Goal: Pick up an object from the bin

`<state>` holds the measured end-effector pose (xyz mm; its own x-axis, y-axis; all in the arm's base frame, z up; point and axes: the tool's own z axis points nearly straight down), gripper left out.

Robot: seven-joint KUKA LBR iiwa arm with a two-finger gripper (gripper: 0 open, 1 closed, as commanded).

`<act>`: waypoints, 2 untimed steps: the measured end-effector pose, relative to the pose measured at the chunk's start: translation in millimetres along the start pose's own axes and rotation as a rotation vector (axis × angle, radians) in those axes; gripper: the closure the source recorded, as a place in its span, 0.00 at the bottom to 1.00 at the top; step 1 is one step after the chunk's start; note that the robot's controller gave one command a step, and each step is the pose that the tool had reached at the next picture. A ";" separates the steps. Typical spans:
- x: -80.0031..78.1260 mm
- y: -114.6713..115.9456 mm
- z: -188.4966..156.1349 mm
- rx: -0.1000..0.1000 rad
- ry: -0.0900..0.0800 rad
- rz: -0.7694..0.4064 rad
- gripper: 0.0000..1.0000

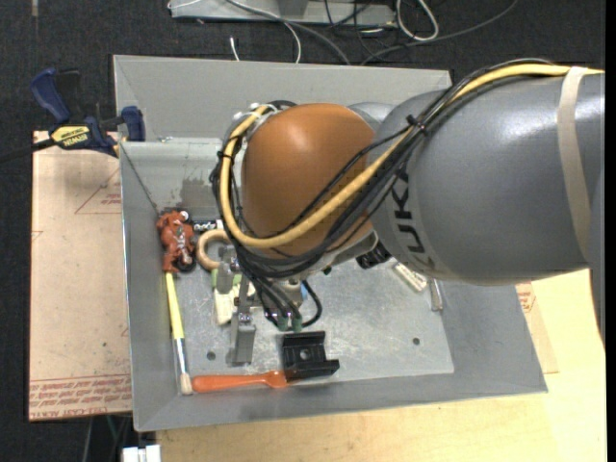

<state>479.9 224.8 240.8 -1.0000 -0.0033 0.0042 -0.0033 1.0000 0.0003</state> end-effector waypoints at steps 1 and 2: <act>-1.5 -0.9 -1.9 -0.001 -0.004 0.003 0.00; -62.9 0.9 69.6 -0.002 -0.011 -0.132 0.00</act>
Offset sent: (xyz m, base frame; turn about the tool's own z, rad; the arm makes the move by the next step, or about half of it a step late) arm 0.1398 0.0021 -0.1708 -0.3066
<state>542.5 225.9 171.0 -0.9909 -0.1345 -0.0071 -0.1345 0.9909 0.0025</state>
